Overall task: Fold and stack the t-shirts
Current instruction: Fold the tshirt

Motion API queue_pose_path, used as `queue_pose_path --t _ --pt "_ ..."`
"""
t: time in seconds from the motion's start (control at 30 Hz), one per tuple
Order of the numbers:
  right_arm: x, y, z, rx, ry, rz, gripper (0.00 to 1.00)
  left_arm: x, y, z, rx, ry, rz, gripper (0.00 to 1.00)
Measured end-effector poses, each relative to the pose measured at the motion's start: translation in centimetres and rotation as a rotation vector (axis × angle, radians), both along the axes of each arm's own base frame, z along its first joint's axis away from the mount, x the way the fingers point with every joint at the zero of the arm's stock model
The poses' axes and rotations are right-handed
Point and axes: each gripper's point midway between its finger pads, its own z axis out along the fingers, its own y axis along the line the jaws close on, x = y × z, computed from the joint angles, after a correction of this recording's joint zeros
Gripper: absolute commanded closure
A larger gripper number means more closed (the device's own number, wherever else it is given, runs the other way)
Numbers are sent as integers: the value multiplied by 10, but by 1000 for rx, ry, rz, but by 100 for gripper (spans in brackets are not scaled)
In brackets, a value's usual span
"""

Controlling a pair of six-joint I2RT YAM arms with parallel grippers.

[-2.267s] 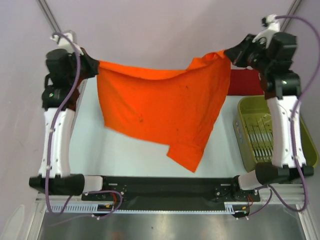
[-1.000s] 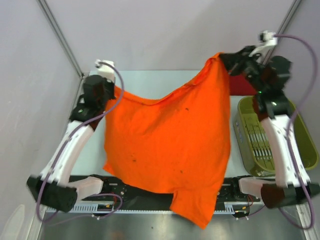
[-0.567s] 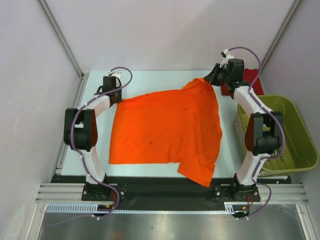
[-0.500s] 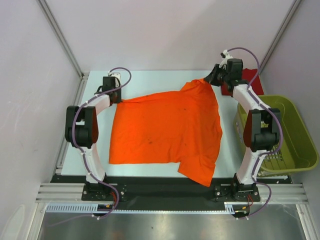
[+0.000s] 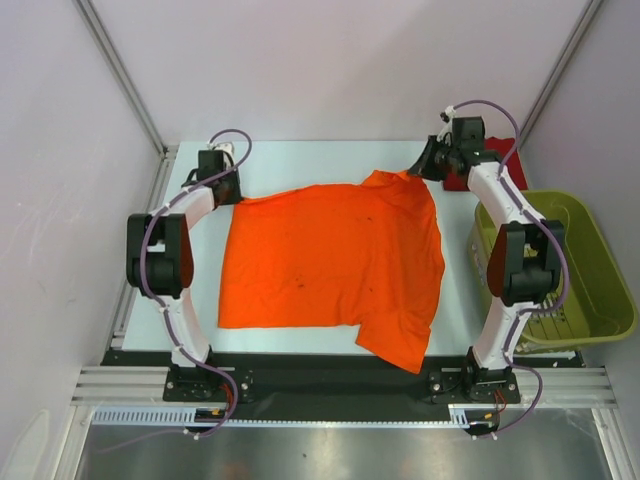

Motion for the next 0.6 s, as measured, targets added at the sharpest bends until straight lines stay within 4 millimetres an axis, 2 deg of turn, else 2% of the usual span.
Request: queue_pose_path --t 0.13,0.27,0.4,0.6 --pt "-31 -9 -6 -21 88 -27 100 -23 -1 2 -42 35 31 100" --pt "-65 -23 -4 -25 148 -56 100 -50 -1 -2 -56 94 52 100" --pt "-86 -37 -1 -24 177 -85 100 -67 1 -6 -52 146 66 100" --pt "-121 -41 -18 -22 250 -91 100 -86 4 -13 -43 208 77 100"
